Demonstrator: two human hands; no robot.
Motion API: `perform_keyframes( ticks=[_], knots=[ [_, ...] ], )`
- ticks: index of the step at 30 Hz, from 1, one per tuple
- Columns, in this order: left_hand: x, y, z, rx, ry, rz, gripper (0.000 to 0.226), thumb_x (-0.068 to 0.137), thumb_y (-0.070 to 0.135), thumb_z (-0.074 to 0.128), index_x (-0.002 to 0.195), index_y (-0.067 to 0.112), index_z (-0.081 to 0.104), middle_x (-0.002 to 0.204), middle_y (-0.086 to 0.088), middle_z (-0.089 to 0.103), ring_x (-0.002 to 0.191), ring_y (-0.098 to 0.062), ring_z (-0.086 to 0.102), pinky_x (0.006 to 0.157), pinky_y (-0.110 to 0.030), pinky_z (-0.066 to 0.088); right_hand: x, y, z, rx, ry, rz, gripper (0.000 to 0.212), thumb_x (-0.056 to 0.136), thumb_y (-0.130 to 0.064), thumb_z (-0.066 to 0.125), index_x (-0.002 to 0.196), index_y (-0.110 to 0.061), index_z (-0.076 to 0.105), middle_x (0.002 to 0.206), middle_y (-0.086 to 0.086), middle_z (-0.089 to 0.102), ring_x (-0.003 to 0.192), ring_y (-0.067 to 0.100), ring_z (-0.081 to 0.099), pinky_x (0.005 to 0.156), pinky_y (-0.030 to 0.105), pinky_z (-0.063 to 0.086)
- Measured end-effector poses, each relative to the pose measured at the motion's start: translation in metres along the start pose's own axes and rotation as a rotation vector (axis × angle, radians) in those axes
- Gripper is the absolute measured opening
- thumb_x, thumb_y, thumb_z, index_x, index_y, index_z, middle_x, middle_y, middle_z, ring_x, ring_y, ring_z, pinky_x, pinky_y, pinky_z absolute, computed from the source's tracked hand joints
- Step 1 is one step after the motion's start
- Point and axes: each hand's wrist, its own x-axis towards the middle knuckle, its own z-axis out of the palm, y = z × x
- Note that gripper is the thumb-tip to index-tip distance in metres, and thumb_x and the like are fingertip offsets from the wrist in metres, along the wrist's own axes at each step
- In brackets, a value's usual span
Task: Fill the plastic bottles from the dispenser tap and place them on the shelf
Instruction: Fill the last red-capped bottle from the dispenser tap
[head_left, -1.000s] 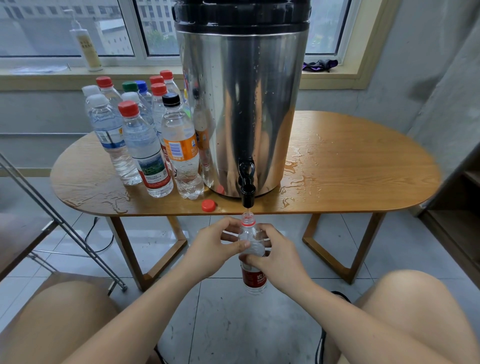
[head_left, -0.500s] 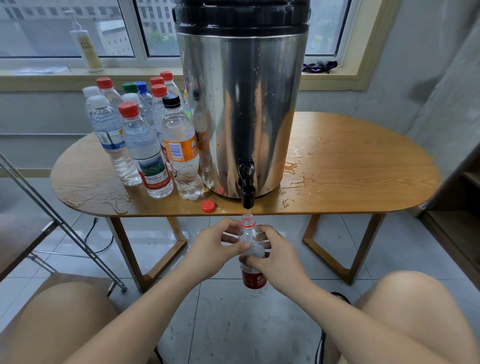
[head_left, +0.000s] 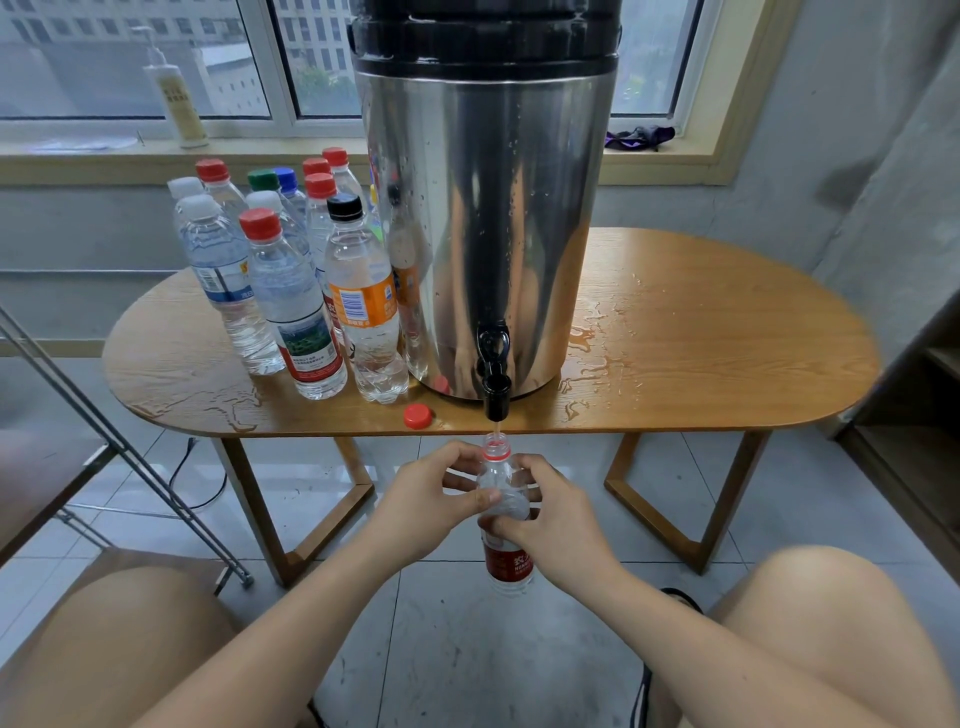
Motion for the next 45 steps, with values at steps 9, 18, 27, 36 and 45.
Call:
perform_keyframes(
  ticks=[9,18,27,36,45],
  knots=[
    [0.0015,-0.0009,0.0003,-0.009,-0.010,-0.004,0.037,0.092,0.037,0.087,0.124,0.039,0.070,0.118,0.019,0.073,0.104,0.003,0.071,0.093,-0.031,0.064,0.0005,-0.0005,-0.0012,-0.006,0.009,-0.003,0.066,0.077,-0.038,0.093,0.134,-0.042,0.059,0.118,-0.017,0.066,0.108,0.003,0.065,0.090,0.027,0.058],
    [0.0007,0.0002,0.0004,-0.016,-0.009,0.000,0.035,0.093,0.036,0.086,0.123,0.039,0.069,0.117,0.021,0.072,0.102,0.008,0.070,0.086,-0.020,0.060,0.0020,0.0016,0.0004,-0.010,0.006,0.001,0.066,0.077,-0.043,0.091,0.134,-0.043,0.058,0.119,-0.018,0.065,0.109,0.005,0.065,0.094,0.033,0.061],
    [0.0008,0.0008,0.0001,-0.001,-0.012,-0.005,0.036,0.093,0.037,0.086,0.125,0.039,0.068,0.118,0.021,0.071,0.106,0.002,0.071,0.087,-0.022,0.060,0.0015,0.0029,0.0002,-0.015,0.006,-0.007,0.068,0.077,-0.043,0.091,0.136,-0.043,0.057,0.119,-0.018,0.065,0.111,0.006,0.065,0.095,0.035,0.061],
    [0.0021,-0.0025,0.0002,-0.011,-0.010,-0.003,0.035,0.092,0.037,0.087,0.122,0.040,0.069,0.118,0.020,0.072,0.103,0.007,0.070,0.091,-0.027,0.063,0.0022,0.0018,0.0004,-0.023,0.013,-0.013,0.066,0.076,-0.043,0.091,0.134,-0.042,0.058,0.118,-0.018,0.066,0.109,0.004,0.065,0.093,0.035,0.061],
    [0.0025,-0.0016,0.0000,0.001,-0.011,-0.001,0.037,0.092,0.039,0.086,0.125,0.040,0.068,0.120,0.020,0.071,0.104,0.005,0.070,0.086,-0.021,0.060,0.0018,0.0008,0.0003,-0.029,0.008,-0.004,0.067,0.078,-0.043,0.092,0.136,-0.041,0.058,0.118,-0.020,0.064,0.110,0.004,0.064,0.094,0.033,0.060]
  ],
)
